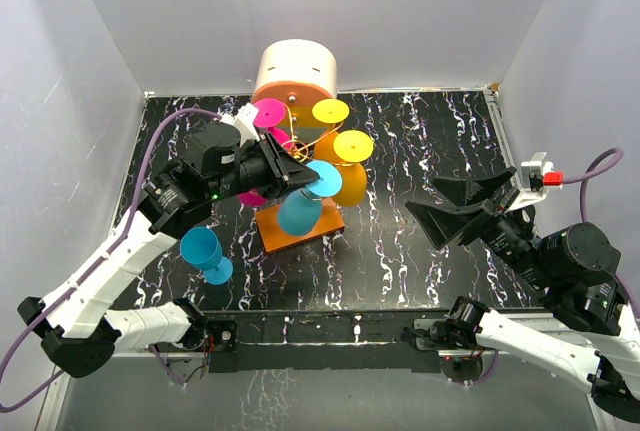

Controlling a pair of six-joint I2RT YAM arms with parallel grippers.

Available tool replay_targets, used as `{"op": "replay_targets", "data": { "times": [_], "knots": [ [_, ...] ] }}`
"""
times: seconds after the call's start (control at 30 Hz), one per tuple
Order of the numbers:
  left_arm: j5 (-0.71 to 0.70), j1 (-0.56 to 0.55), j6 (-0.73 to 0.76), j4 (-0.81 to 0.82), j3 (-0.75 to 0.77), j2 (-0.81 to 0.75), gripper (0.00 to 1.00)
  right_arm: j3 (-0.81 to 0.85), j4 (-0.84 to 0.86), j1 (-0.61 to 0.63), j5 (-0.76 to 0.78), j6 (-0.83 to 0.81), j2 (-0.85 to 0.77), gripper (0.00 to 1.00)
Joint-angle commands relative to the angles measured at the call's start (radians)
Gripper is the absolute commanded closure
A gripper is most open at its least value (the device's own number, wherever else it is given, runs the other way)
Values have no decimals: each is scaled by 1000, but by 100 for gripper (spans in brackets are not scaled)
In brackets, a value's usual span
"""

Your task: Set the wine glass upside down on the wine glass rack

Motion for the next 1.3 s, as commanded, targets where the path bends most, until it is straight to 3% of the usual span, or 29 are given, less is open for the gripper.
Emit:
{"op": "replay_targets", "data": {
  "times": [0.0,0.27,0.73,1.07,1.27],
  "knots": [
    [-14,-2,41,-36,54,3,81,0,26,0,17,8,-2,12],
    [-42,-1,83,-89,91,21,78,-4,22,0,23,15,-16,12],
    [-70,-2,151,-226,219,73,62,-10,31,0,30,13,-15,12],
    [-193,-2,225,-377,340,96,60,-6,31,0,33,13,-16,12],
    [-303,-2,343,-476,435,76,58,-5,28,0,45,29,-11,12]
  ]
}}
